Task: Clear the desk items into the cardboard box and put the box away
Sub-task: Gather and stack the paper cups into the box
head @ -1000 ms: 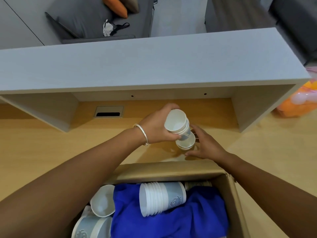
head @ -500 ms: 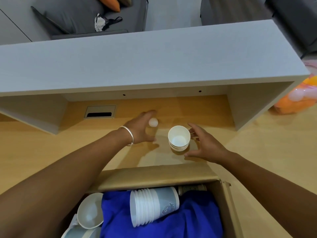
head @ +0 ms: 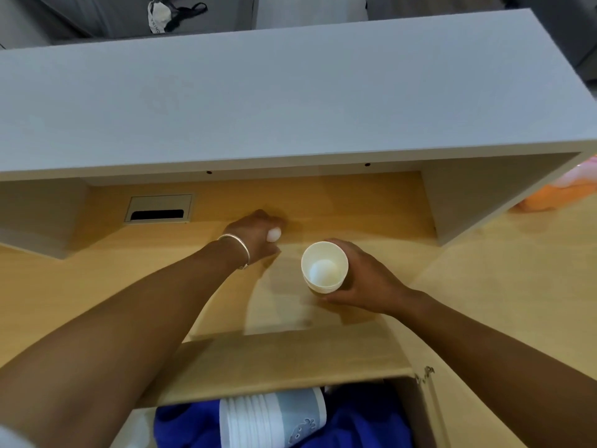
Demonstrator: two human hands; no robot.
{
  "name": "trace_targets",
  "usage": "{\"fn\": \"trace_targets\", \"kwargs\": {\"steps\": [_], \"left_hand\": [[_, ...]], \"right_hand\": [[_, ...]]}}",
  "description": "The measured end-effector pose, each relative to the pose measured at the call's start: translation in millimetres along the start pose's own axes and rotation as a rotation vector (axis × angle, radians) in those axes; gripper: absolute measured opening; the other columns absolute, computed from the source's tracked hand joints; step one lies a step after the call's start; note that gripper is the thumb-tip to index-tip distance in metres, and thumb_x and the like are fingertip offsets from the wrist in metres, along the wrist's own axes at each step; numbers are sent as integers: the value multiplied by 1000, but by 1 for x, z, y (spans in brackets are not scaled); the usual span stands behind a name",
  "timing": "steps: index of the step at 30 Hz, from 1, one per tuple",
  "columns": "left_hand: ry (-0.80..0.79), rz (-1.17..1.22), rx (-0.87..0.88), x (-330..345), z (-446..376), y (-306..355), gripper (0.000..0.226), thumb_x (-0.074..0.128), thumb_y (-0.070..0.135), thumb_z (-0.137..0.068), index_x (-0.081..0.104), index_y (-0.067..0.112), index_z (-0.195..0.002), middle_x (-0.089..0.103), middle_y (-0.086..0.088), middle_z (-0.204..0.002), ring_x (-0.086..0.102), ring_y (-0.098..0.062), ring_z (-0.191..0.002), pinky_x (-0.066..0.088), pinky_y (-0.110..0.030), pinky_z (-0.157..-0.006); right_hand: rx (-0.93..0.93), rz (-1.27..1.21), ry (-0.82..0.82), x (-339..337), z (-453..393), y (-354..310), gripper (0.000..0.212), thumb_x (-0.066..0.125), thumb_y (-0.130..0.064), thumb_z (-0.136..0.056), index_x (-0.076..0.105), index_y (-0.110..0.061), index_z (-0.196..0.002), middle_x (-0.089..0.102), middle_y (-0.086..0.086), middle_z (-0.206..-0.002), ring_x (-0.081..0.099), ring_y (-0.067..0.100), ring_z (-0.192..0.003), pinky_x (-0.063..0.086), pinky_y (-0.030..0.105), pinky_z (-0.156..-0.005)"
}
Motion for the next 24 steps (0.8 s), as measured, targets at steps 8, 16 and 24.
{"fn": "trace_targets", "kwargs": {"steps": [8, 16, 24], "left_hand": [[15, -8, 59, -23, 22, 10, 26, 59, 19, -84, 62, 22, -110, 61, -4, -109, 57, -25, -92, 43, -26, -69], [239, 317, 77, -82, 124, 12, 44, 75, 28, -79, 58, 24, -120, 60, 3, -118, 58, -20, -103, 48, -29, -83], [465, 501, 232, -119, 272, 14, 35, 79, 32, -75, 60, 29, -104, 61, 14, -102, 59, -4, -92, 53, -21, -73]], "right_hand": [[-4, 6, 86, -6, 6, -9, 79, 83, -48, -64, 42, -36, -131, 56, -17, -124, 55, 6, -110, 51, 36, -88], [-9, 32, 237, -62, 43, -54, 87, 86, -39, -65, 42, -26, -139, 55, -8, -130, 53, 8, -113, 45, 28, -91], [-186, 49, 470, -111, 123, -148, 79, 79, -54, -64, 49, -25, -130, 58, -13, -119, 53, -6, -110, 41, 11, -91]]}}
Point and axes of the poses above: each hand's wrist, its own z-axis away from the middle knuckle, its own x-axis out of the palm, y = z × x, the point moved 4 cm from there along -z, towards the middle knuckle
